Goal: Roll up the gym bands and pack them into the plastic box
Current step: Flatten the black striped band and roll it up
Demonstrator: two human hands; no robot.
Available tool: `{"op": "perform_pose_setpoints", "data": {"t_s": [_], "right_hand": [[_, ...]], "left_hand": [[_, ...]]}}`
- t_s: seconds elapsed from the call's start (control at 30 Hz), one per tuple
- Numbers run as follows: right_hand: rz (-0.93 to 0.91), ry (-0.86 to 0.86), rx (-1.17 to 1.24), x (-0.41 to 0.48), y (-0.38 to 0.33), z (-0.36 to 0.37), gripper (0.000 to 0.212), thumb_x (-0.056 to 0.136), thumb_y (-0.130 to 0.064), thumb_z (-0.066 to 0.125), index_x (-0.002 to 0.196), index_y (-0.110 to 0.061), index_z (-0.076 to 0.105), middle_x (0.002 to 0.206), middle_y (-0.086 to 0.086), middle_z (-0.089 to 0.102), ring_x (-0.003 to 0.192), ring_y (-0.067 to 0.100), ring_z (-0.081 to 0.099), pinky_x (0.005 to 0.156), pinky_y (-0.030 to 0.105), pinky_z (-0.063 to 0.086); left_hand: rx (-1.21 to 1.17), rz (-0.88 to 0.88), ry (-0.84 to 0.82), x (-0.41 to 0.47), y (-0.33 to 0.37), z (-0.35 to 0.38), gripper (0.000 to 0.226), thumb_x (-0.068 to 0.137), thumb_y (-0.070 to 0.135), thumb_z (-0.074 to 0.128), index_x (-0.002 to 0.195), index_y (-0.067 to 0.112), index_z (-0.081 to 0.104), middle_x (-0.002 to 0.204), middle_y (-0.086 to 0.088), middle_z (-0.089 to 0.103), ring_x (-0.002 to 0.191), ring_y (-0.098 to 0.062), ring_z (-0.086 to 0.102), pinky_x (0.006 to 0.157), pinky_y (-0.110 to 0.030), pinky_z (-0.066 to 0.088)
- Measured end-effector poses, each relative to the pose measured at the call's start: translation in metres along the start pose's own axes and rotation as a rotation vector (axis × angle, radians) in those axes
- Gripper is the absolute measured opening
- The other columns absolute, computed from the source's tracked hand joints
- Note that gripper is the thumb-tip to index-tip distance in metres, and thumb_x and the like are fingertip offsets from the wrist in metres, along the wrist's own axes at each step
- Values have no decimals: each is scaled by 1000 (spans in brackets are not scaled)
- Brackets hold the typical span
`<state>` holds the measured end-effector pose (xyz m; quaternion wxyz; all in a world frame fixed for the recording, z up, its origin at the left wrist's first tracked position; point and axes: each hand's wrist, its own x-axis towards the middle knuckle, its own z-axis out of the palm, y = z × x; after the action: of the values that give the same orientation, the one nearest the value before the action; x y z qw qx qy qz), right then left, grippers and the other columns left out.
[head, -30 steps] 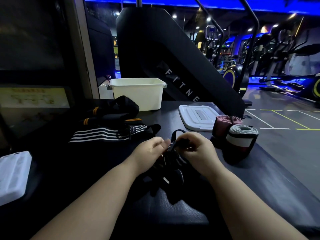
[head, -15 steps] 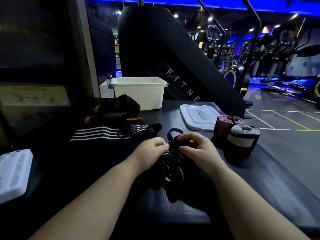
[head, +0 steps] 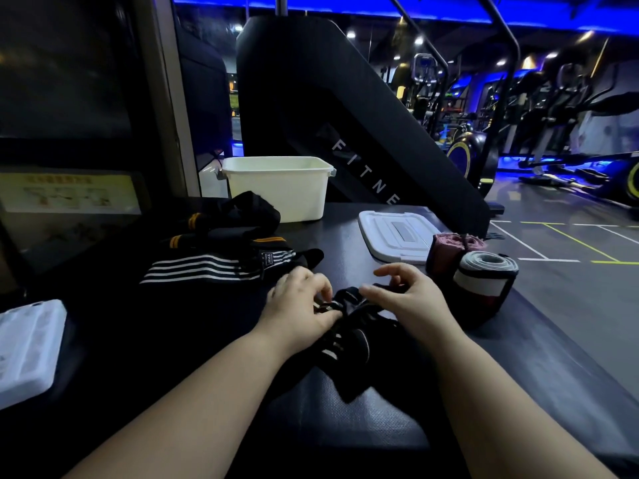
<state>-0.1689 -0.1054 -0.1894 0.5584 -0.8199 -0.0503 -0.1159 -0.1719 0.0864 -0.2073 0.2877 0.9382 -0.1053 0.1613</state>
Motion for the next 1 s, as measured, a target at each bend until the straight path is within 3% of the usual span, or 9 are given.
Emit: {"op": "perform_pose_setpoints", "data": {"t_s": [0.1, 0.17, 0.27, 0.47, 0.53, 0.63, 0.73, 0.87, 1.0], "right_hand": [[14, -25, -111, -2, -7, -5, 43, 63, -26, 90, 99, -34, 69, 91, -6, 59, 81, 9, 59, 84, 29, 52], [31, -58, -132, -2, -12, -10, 48, 60, -25, 91, 101, -35, 68, 99, -8, 62, 89, 10, 64, 89, 32, 54], [47, -108, -178, -4, -15, -19, 43, 59, -23, 91, 96, -31, 69, 93, -7, 69, 84, 12, 68, 83, 32, 57], [43, -115, -221, -19, -1, -43, 34, 62, -18, 91, 88, -23, 70, 79, 0, 73, 70, 11, 66, 68, 25, 56], [49, -106, -287, -25, 6, -53, 33, 62, -20, 90, 87, -24, 70, 80, -2, 72, 73, 10, 65, 71, 23, 54], [31, -134, -377, -33, 13, -64, 32, 65, -22, 89, 86, -29, 67, 84, -7, 70, 76, 6, 63, 65, 10, 45], [3, -151, -424, -39, 18, -69, 33, 66, -20, 87, 86, -33, 64, 86, -9, 69, 76, 1, 61, 62, 7, 42], [-14, -112, -457, -45, 26, -78, 36, 64, -23, 87, 87, -37, 62, 91, -12, 67, 81, -1, 60, 65, 8, 41], [-31, -48, -473, -50, 34, -90, 40, 63, -25, 87, 90, -40, 61, 93, -13, 64, 83, -2, 57, 65, 5, 37]], "left_hand": [[51, -49, -145, -1, -2, -4, 57, 83, 48, 66, 135, 37, 44, 139, 11, 41, 129, -14, 40, 112, -34, 29], [54, -118, -242, -1, -2, -8, 76, 81, 57, 64, 147, 40, 28, 140, 7, 47, 130, -20, 43, 110, -38, 35], [112, -149, -265, 0, 0, -13, 77, 80, 60, 65, 146, 40, 31, 136, 6, 50, 131, -21, 42, 109, -36, 37], [186, -154, -257, -13, 10, -32, 30, 82, 37, 64, 112, 41, 63, 94, 14, 55, 102, -14, 60, 77, -24, 43], [250, -159, -238, -18, 15, -35, 35, 83, 34, 60, 117, 42, 60, 109, 10, 57, 112, -17, 55, 85, -27, 43], [392, -58, -182, -25, 25, -29, 61, 84, 26, 54, 141, 40, 39, 140, 7, 38, 133, -20, 30, 109, -35, 24], [233, 80, -263, -28, 39, -16, 74, 80, 13, 47, 147, 42, 32, 145, 10, 42, 136, -18, 33, 114, -34, 23], [170, 105, -353, -27, 58, 5, 54, 89, 36, 29, 141, 38, 46, 140, 7, 53, 135, -18, 38, 111, -34, 26], [322, 109, -407, -25, 76, 24, 50, 96, 60, 34, 139, 37, 44, 135, 6, 48, 132, -20, 34, 108, -40, 25]]}}
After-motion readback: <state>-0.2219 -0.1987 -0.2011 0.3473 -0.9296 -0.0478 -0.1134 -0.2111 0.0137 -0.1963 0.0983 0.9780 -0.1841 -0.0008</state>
